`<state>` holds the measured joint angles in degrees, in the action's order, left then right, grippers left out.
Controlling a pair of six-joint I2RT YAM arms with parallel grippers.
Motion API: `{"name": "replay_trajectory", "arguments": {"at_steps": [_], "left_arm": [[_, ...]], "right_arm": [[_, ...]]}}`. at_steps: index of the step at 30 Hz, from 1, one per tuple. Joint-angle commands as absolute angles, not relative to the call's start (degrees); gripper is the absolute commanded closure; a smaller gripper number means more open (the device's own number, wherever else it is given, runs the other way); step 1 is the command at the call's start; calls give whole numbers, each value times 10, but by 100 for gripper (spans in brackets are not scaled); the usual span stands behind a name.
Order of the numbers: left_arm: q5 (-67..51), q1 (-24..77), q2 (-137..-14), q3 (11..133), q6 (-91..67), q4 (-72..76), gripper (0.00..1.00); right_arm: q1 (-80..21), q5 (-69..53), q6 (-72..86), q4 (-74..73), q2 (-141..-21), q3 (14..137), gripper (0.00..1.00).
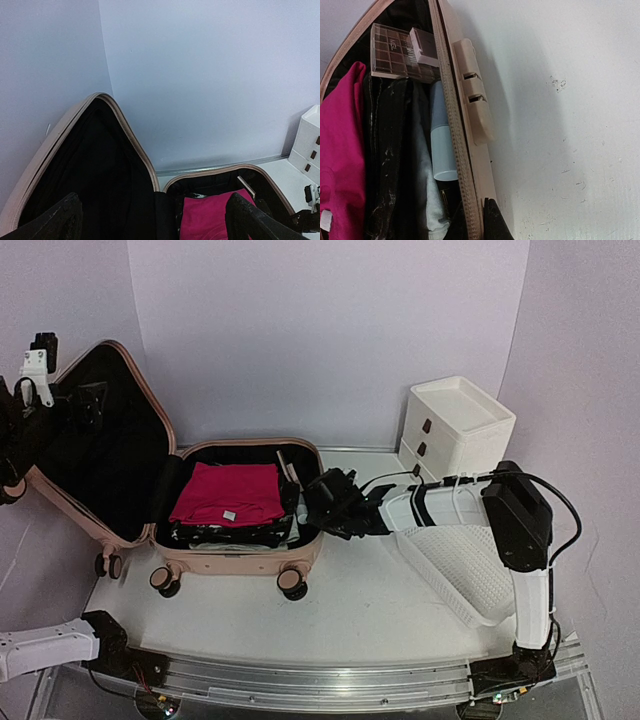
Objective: Open, take out, and arrange the luggage
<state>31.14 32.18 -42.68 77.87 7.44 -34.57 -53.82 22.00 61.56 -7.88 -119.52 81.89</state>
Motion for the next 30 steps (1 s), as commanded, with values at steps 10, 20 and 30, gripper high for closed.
{"name": "replay_trajectory", "arguments": {"at_steps": [10,20,30], "left_arm": [[125,323,-538,817,11,-355,1],[2,323,-654,819,-61,-355,0],[39,323,-705,835,-132,-337,0]], "right_arm": [[-552,216,621,49,-1213,781,89],[-547,173,285,-154,-1080,806,12],[-498,285,101,-532,-919,767,2]]}}
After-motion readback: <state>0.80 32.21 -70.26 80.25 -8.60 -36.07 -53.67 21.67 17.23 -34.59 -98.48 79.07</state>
